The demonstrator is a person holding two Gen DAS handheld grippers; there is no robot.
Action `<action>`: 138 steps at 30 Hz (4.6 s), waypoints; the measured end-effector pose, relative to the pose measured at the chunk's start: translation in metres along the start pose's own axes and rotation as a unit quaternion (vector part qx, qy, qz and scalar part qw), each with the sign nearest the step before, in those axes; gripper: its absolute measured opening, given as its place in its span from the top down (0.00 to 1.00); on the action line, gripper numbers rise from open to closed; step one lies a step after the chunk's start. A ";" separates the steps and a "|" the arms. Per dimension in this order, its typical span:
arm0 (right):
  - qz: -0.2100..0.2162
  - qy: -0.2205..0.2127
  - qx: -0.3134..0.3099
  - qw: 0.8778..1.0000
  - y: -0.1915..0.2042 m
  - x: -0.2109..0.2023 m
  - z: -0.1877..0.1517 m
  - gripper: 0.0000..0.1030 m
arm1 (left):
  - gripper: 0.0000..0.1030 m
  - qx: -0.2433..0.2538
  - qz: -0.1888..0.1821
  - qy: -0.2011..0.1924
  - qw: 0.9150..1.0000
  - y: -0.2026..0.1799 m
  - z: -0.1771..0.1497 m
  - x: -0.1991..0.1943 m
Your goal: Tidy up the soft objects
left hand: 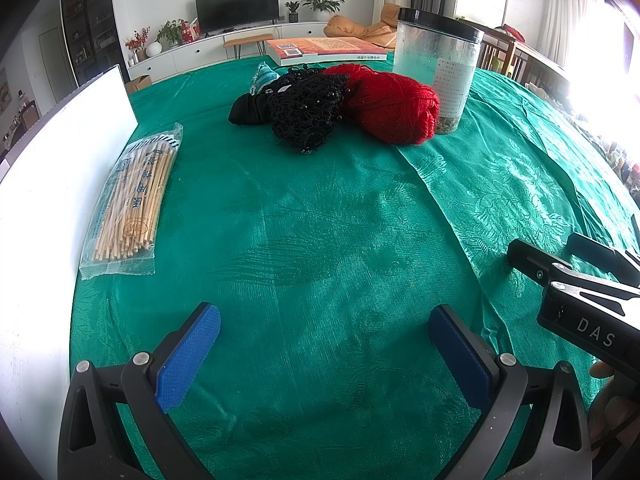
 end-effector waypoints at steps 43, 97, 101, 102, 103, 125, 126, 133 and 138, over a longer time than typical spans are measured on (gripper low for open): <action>0.000 0.000 0.000 1.000 0.000 0.000 0.000 0.16 | 0.00 0.001 0.001 0.001 1.000 0.001 0.001 0.000; 0.000 0.000 0.000 1.000 0.000 0.000 0.000 0.16 | 0.00 -0.071 0.053 0.013 0.996 0.062 0.010 0.014; 0.001 0.000 0.000 1.000 0.000 0.000 0.000 0.16 | 0.00 -0.073 0.055 0.012 0.996 0.064 0.009 0.014; 0.001 0.000 0.000 1.000 0.000 0.000 0.000 0.16 | 0.00 -0.072 0.055 0.012 0.996 0.064 0.009 0.014; 0.001 0.000 0.000 1.000 0.000 0.000 0.000 0.16 | 0.00 -0.072 0.055 0.012 0.996 0.064 0.009 0.014; 0.001 0.000 0.000 1.000 0.000 0.000 0.000 0.16 | 0.00 -0.073 0.055 0.012 0.996 0.064 0.009 0.015; 0.001 0.000 0.000 1.000 0.000 0.000 0.000 0.16 | 0.00 -0.073 0.055 0.012 0.996 0.064 0.009 0.015; 0.001 0.000 0.000 1.000 0.000 0.000 0.000 0.16 | 0.00 -0.073 0.055 0.012 0.996 0.064 0.009 0.015; 0.001 0.000 0.000 1.000 0.000 0.000 0.000 0.16 | 0.00 -0.073 0.055 0.012 0.996 0.064 0.009 0.015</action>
Point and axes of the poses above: each gripper's, at about its wrist camera, not at the fingertips, and x roughly the way its jaws point, y to its left, z to its top, the point moved 7 cm from there along x, roughly the way its jaws point, and after that the axes turned 14 degrees about x, right-handed, at the moved point
